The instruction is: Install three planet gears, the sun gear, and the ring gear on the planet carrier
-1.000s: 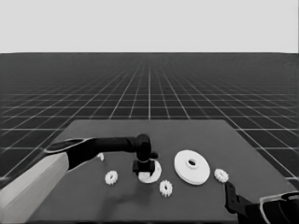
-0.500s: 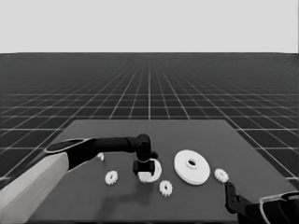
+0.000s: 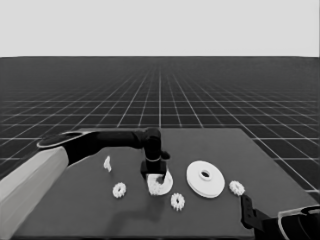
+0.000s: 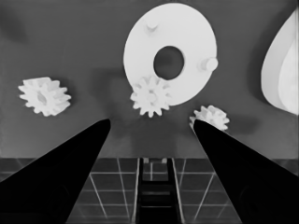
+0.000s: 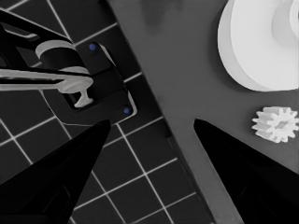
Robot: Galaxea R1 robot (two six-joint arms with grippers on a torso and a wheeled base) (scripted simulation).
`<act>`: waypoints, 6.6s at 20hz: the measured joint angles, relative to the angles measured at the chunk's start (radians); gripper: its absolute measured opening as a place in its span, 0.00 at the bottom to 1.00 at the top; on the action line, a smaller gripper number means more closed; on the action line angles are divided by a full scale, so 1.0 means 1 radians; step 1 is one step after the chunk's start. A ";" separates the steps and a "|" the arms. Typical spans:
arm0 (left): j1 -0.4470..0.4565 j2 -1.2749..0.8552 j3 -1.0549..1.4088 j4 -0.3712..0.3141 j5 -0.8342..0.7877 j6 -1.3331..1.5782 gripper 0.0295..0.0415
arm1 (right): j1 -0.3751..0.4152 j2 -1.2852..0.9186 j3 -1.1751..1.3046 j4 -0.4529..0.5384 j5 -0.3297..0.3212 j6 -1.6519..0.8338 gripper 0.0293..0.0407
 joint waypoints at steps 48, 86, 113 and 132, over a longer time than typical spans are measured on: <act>-0.036 0.122 -0.482 -0.050 -0.056 0.358 0.14 | 0.000 0.000 0.000 0.000 0.000 0.000 0.81; -0.339 -1.111 0.900 0.111 -0.855 1.820 0.76 | 0.000 0.000 0.000 0.000 0.000 0.000 0.81; -0.356 -1.183 0.971 0.119 -0.890 1.894 0.75 | 0.134 0.405 -1.037 0.406 -0.092 0.465 0.16; -0.356 -1.183 0.971 0.119 -0.890 1.894 0.75 | 0.362 0.732 -0.812 0.501 -0.353 1.044 0.17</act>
